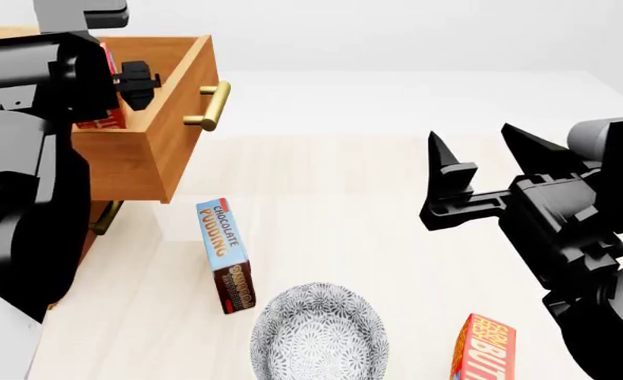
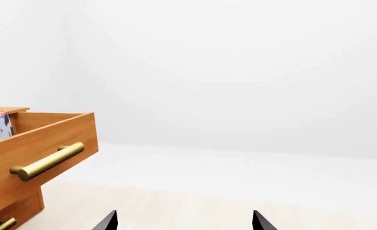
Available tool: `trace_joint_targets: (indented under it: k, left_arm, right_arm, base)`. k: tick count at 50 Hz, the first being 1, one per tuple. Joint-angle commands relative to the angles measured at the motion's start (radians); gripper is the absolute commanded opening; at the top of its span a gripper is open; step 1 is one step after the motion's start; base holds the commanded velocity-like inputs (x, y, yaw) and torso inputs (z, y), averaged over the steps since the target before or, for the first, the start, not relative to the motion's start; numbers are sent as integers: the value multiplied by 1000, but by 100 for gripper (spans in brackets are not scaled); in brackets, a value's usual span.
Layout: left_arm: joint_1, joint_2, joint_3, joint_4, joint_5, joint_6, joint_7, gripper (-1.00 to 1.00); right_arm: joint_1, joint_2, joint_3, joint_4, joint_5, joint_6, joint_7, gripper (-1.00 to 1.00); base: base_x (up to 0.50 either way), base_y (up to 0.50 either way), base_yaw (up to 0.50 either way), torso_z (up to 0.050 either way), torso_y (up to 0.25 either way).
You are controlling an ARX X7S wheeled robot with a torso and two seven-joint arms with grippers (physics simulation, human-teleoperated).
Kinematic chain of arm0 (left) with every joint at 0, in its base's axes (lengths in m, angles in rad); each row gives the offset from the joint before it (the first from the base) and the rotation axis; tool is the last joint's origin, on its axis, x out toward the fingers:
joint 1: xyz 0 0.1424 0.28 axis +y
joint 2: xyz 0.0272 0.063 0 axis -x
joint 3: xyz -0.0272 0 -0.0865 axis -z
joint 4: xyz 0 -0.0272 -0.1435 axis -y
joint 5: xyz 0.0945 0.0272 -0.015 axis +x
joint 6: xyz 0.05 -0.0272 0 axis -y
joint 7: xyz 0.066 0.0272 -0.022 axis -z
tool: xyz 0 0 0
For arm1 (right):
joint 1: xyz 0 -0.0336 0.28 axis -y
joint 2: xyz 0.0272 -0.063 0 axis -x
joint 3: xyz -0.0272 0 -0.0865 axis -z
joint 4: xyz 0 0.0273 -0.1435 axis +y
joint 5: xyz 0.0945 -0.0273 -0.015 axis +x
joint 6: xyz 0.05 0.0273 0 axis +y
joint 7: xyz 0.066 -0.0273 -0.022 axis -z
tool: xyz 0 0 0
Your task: Put the butter at the front in the top drawer of the cabinet and close it.
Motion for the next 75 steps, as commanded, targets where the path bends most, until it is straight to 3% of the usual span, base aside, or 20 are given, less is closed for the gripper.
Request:
trace_joint_targets:
  k: [1,27,40,46,58,59,63,66,75]
  left_arm:
    - [-21,4,25,0,2,11,22,100]
    - [-60,5,51,0,4,9,55,100]
    - [-155,21,134,0,12,84,101,100]
    - [-190,47,178,0,11,129,165,100]
    - [-223,152,259,3,0,213,405,100]
    - [-213,158,277,33,-15,198,427,100]
    - [-12,137,306,583,-62,-135,478,100]
    - [72,134,322,798,-101,-279,502,100]
    - [254,133,315,1205,-219,-589,518,100]
  right_arm:
    - [-4,0,1,-3,-4,-1,-2,100]
    - [4,-3,3,-14,-2,8,-7,100]
    - [21,-16,0,-11,-3,26,-12,100]
    - [23,-26,-5,-4,-10,29,-19,100]
    - [19,-39,-11,8,-23,29,-31,100]
    - [18,-39,-10,8,-24,28,-31,100]
    - [16,-39,-10,7,-26,26,-33,100]
    - [12,-34,-8,3,-26,23,-31,100]
    - [-5,-15,2,-7,-25,6,-24,100]
  base:
    - [0,0,0,0,0]
    - [0,0,0,0,0]
    - [0,0,0,0,0]
    - [0,0,0,0,0]
    - [0,0,0,0,0]
    - [0,0,0,0,0]
    - [0,0,0,0,0]
    - [0,0,0,0,0]
    - [0,0,0,0,0]
